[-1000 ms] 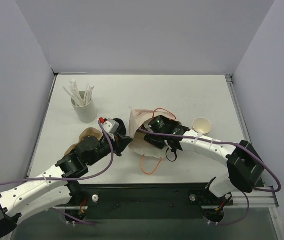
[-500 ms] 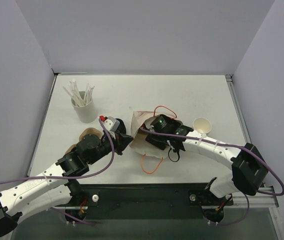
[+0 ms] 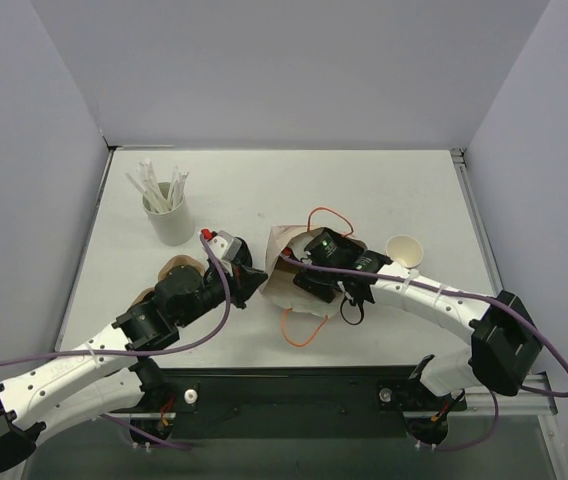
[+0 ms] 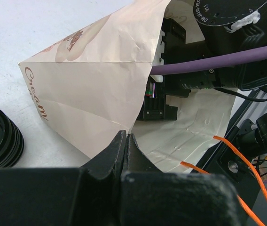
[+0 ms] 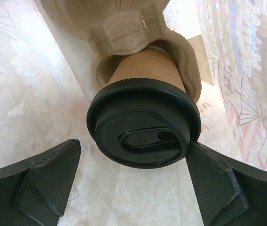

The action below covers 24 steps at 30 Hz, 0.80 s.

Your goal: Pack the takeout coffee

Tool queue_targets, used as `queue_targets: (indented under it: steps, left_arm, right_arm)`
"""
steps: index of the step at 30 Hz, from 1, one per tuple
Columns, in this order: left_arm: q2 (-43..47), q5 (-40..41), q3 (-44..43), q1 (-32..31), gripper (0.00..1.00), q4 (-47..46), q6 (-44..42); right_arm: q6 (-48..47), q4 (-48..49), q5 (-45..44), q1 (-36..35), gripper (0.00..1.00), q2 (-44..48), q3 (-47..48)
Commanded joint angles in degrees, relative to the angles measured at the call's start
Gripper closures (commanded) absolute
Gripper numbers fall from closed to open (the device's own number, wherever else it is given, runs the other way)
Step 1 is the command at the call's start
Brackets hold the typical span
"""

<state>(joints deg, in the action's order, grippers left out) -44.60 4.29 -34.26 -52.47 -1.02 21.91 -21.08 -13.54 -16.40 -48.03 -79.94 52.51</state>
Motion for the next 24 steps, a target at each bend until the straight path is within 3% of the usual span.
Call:
queue_targets:
  steps: [1,24]
  left_arm:
    - [-0.7,0.9,-3.4,-0.2,1.0,0.9,-0.5]
    - [-3.5,1.7,-8.3,-0.1,1.0,5.2,-1.8]
  right_arm:
    - [0.2,-2.4,0.5,0.3,0.0,2.9,1.8]
    - [1.5,-5.9,-0.1,0.5,0.02,5.4,4.2]
